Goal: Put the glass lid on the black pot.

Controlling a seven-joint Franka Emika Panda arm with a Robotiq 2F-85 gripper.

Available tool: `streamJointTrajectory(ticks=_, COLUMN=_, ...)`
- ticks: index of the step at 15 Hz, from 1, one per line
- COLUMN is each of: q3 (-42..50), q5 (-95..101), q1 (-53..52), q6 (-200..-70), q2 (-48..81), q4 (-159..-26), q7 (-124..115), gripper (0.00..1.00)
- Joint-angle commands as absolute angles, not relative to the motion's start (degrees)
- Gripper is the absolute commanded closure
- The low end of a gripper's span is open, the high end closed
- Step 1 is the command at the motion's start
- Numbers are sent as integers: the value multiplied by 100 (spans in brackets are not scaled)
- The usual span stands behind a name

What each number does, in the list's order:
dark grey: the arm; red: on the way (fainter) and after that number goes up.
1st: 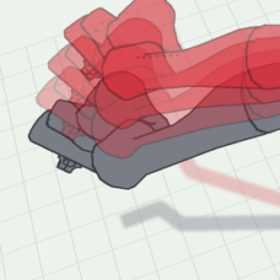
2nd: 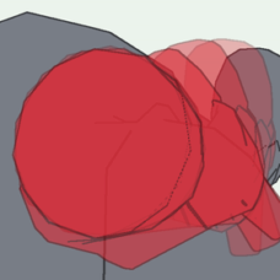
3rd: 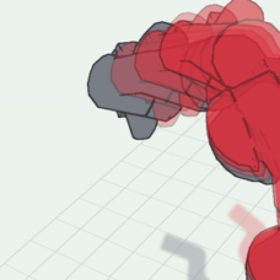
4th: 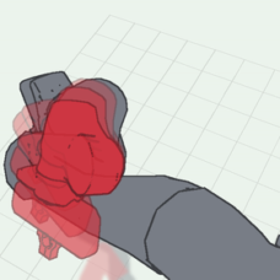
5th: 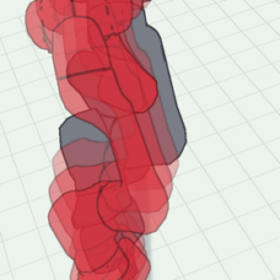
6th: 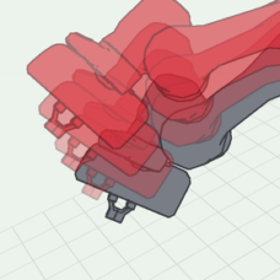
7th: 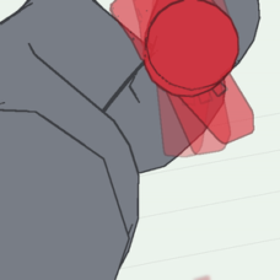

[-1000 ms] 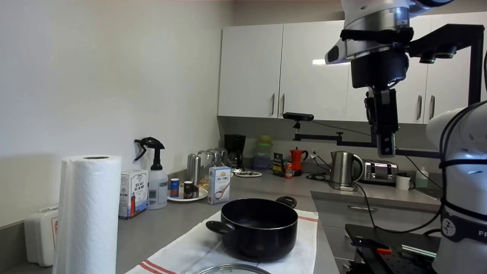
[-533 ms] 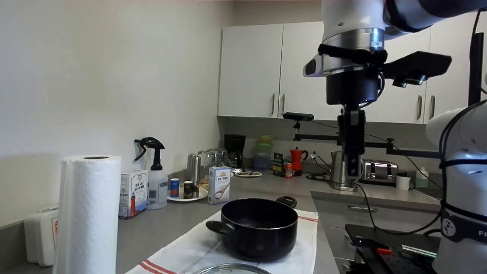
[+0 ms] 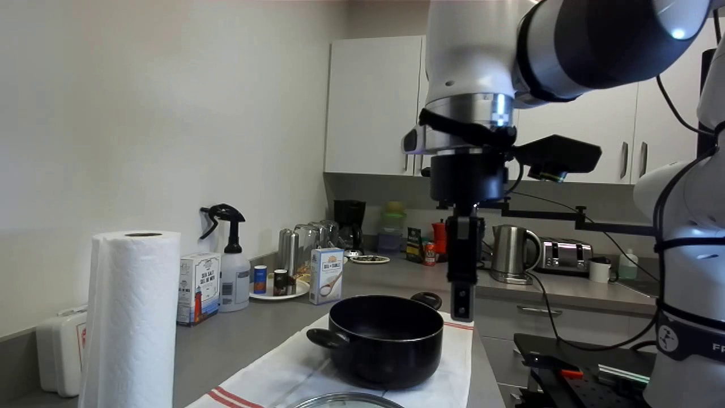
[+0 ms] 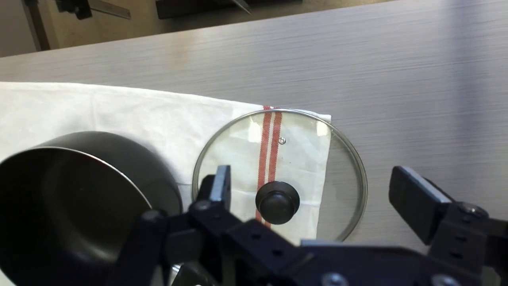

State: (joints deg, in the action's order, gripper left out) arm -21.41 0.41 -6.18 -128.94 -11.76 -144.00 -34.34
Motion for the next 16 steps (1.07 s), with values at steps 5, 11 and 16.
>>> streamJointTrajectory(ticks=5, q3=-1519, q5=19, q1=-787, q6=-13755, q2=530, q4=-13600, q7=-2859, gripper=0)
streamJointTrajectory(ticks=11, q3=-1183, q5=40, q1=-1006, q6=-13972, q2=1432, q4=-13125, q7=-2734, gripper=0)
streamJointTrajectory(ticks=16, q3=-835, q5=251, q1=-1261, q6=-14054, q2=2043, q4=-12771, q7=-2881, gripper=0)
